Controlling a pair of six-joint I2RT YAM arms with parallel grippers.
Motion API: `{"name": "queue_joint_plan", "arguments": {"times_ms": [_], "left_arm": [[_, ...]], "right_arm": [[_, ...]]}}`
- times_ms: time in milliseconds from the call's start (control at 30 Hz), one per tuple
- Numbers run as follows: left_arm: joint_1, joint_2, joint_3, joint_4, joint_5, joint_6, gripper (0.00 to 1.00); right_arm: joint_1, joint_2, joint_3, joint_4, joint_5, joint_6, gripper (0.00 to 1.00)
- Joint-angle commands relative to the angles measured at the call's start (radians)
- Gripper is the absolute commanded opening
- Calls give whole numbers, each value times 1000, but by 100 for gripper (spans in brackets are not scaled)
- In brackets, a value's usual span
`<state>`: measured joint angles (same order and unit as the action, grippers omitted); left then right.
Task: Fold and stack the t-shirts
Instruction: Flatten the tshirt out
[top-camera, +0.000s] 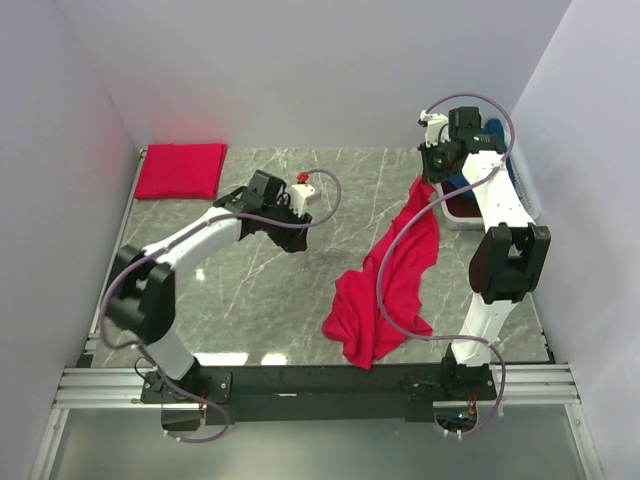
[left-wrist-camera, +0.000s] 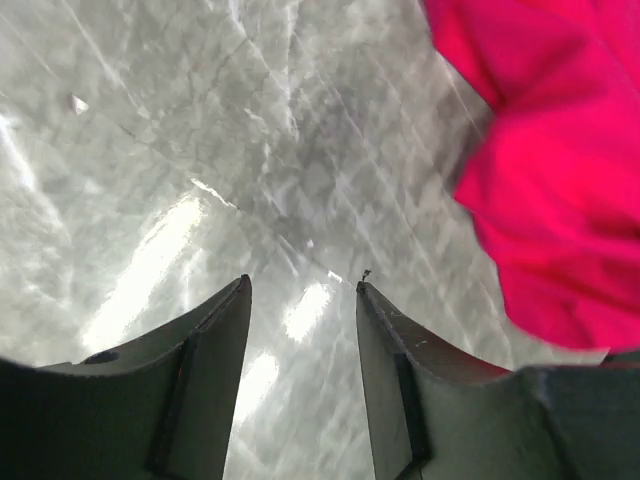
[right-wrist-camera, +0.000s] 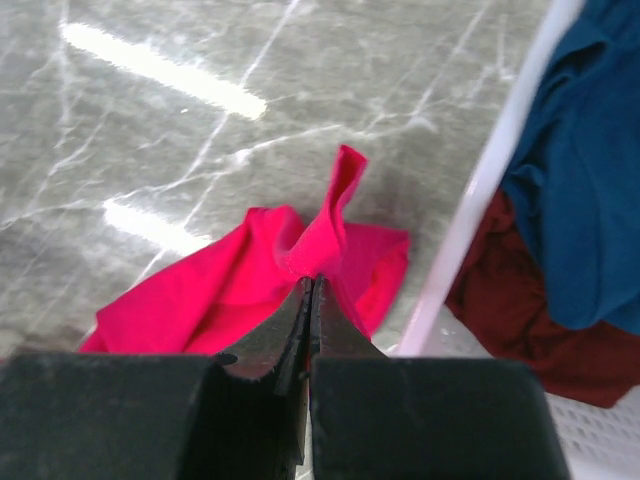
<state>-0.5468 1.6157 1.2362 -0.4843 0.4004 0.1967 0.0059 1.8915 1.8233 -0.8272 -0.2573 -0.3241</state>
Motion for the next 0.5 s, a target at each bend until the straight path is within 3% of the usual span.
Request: {"name": "queue_joint_plan", "arguments": {"times_ms": [0,100,267,467], "left_arm": [[-5,129,42,65,133,-155,52],[-2,225,84,117,289,-264,55],[-8,317,51,268,531,-413,72],[-30,368,0,429,632,-548,71]], "right_arm": [[9,-74,-5,-23,-59,-9,0],[9,-88,-2,-39,-59,-13,0],[8,-104,25,-78,-53,-29,0],[5,-121,18,-82,-56,-23,0]]}}
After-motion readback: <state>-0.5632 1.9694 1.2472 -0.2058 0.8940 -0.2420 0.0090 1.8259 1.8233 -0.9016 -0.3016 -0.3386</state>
